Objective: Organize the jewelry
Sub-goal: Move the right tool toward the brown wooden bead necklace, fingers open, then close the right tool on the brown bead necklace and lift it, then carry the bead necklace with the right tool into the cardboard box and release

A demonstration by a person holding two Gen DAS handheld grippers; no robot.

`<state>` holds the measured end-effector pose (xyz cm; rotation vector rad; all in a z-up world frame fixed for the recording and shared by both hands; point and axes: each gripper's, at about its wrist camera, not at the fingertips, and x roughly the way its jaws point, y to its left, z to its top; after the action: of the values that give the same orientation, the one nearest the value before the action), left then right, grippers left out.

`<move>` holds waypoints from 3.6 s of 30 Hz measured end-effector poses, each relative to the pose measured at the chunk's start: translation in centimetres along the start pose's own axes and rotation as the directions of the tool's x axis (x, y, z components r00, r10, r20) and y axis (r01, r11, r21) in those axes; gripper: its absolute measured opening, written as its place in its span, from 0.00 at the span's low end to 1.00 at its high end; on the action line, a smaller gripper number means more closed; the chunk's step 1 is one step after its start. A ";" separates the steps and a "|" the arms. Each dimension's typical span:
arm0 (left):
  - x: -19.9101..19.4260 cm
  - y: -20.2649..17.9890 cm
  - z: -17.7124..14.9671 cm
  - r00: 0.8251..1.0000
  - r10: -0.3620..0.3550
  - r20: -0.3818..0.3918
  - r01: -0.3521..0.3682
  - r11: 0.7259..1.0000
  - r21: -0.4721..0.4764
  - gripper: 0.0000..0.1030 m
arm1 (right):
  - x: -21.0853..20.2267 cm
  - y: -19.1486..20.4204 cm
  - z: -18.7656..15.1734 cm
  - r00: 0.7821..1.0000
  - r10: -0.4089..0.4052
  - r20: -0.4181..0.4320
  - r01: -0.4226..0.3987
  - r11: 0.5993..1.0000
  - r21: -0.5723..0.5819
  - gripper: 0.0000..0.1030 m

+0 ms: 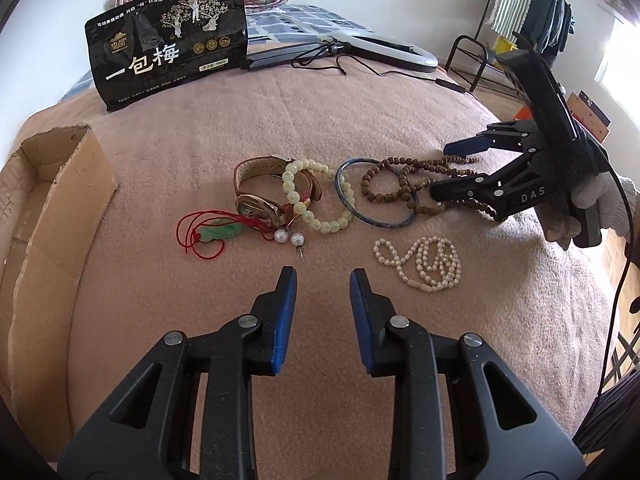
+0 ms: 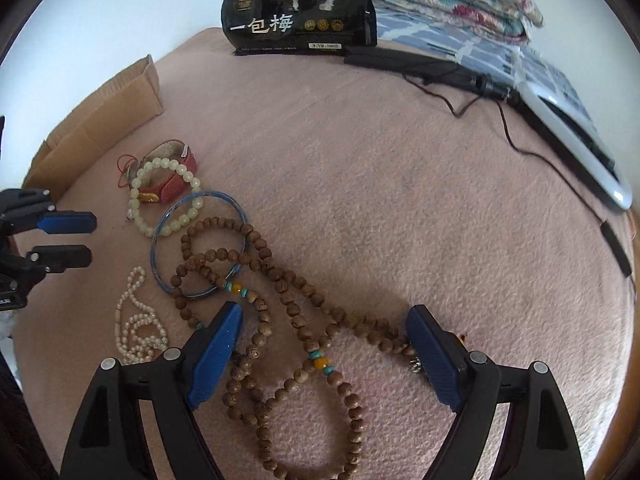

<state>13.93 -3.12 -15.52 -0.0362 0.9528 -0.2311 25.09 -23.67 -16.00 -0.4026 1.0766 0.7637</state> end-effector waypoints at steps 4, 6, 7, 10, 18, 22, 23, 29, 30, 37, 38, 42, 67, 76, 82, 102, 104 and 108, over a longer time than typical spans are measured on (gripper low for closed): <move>0.7 0.3 0.5 1.000 0.017 0.006 -0.017 1.000 -0.001 0.22 | -0.6 0.2 -1.0 0.998 0.061 -0.016 -0.061 0.998 -0.008 0.84; 1.2 0.5 0.7 1.000 0.022 0.004 -0.022 1.000 -0.002 0.22 | -1.0 0.5 -1.6 0.997 0.074 -0.021 -0.074 0.997 -0.014 0.83; 1.5 0.5 0.8 1.000 0.019 0.000 -0.019 1.000 -0.004 0.22 | -1.1 0.6 -1.8 0.997 0.079 -0.021 -0.079 0.997 -0.010 0.83; 2.3 0.9 1.1 1.000 0.015 -0.007 -0.015 1.000 -0.019 0.16 | -1.8 0.7 -2.3 0.995 0.094 -0.015 -0.094 0.996 0.004 0.78; 3.4 1.2 1.5 1.000 0.029 -0.004 -0.029 0.999 -0.028 0.16 | -2.6 1.3 -2.9 0.995 0.100 -0.002 -0.100 0.995 0.021 0.73; 3.8 0.7 1.5 0.999 0.048 -0.001 -0.048 0.999 0.002 0.16 | -2.2 2.1 -2.5 0.997 0.073 -0.016 -0.073 0.997 -0.015 0.73; 3.8 0.7 1.4 0.999 0.051 0.002 -0.051 0.999 0.005 0.16 | -2.1 2.3 -2.4 0.998 0.062 -0.021 -0.063 0.998 -0.027 0.73; 3.7 0.6 1.3 0.999 0.040 0.006 -0.040 0.999 0.009 0.07 | -1.4 4.2 -2.1 0.998 -0.003 -0.068 -0.006 0.991 -0.132 0.76; 3.7 0.6 1.3 0.999 0.038 0.006 -0.038 0.999 0.014 0.06 | -1.4 4.2 -2.1 0.997 0.002 -0.072 -0.012 0.991 -0.135 0.77; 3.6 0.5 1.2 1.000 0.028 0.010 -0.029 0.999 0.027 0.06 | -1.3 4.6 -2.0 0.994 0.031 -0.105 -0.046 0.988 -0.145 0.82; 3.5 0.5 1.2 1.000 0.029 0.011 -0.029 0.999 0.027 0.06 | -1.1 5.0 -2.1 0.994 0.007 -0.108 -0.025 0.985 -0.169 0.82; 3.5 0.5 1.1 1.000 0.026 0.014 -0.026 0.999 0.026 0.06 | -1.2 5.2 -2.3 0.995 -0.021 -0.098 0.003 0.985 -0.175 0.71; -2.4 -1.3 1.1 0.996 -0.020 0.088 0.016 0.999 0.048 0.06 | -6.3 5.4 -2.9 0.980 -0.200 0.018 0.200 0.979 0.027 0.17; -7.3 -1.6 1.1 0.988 -0.015 0.151 0.009 0.999 0.037 0.06 | -11.7 6.8 -3.2 0.967 -0.231 0.107 0.222 0.971 0.094 0.10; -10.8 -0.8 1.1 0.981 0.003 0.195 -0.006 1.000 0.018 0.06 | -14.2 8.5 -3.0 0.956 -0.250 0.153 0.235 0.966 0.105 0.10; -20.2 4.9 0.3 0.946 0.105 0.305 -0.084 0.993 -0.083 0.06 | -18.1 16.1 1.6 0.938 -0.178 0.297 0.156 0.983 0.098 0.10; -20.9 5.8 0.2 0.942 0.123 0.312 -0.096 0.990 -0.099 0.06 | -18.1 16.9 2.5 0.937 -0.165 0.309 0.142 0.985 0.095 0.10; -22.0 7.8 -0.2 0.935 0.163 0.317 -0.125 0.983 -0.135 0.06 | -17.7 18.7 4.3 0.935 -0.146 0.323 0.122 0.988 0.091 0.10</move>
<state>2.96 9.17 0.97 -0.1050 0.6324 -0.0318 9.67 -14.53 2.93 -0.2737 0.7506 0.6428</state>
